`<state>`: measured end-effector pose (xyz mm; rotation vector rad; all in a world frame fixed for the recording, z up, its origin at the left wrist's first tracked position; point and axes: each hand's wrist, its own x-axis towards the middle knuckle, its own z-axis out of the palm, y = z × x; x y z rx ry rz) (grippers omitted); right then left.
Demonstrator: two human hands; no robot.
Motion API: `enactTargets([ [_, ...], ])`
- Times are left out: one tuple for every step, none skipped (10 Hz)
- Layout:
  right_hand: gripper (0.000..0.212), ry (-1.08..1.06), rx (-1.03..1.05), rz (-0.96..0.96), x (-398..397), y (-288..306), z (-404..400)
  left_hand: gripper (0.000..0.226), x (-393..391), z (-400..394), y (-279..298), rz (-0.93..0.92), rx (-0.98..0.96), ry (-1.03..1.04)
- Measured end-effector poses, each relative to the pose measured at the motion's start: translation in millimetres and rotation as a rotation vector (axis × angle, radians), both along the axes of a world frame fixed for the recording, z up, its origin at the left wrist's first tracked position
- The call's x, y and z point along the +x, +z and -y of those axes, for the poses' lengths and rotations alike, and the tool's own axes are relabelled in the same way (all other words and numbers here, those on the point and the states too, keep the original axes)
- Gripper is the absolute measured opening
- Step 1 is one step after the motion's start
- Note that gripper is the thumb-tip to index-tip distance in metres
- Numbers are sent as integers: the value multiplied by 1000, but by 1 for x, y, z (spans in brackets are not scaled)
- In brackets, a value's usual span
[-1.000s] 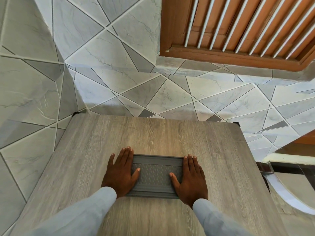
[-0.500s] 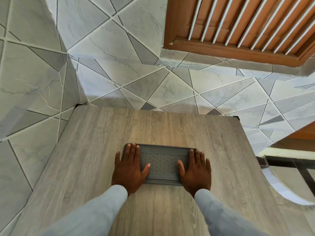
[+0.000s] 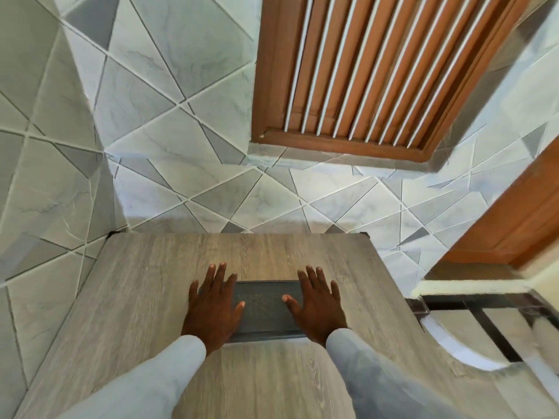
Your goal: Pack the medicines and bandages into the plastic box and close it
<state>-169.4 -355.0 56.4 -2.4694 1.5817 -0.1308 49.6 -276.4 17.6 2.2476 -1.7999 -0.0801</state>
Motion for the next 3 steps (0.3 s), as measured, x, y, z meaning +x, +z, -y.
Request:
enactTargets([
  [71, 16, -98, 74, -1, 42, -4, 57, -10, -1, 56, -23, -112, -10],
  [67, 119, -255, 176, -4, 94, -22, 50, -25, -24, 118, -39, -301, -53],
  [66, 189, -450, 334, -9, 155, -43, 44, -49, -52, 187, -33, -538, -55],
])
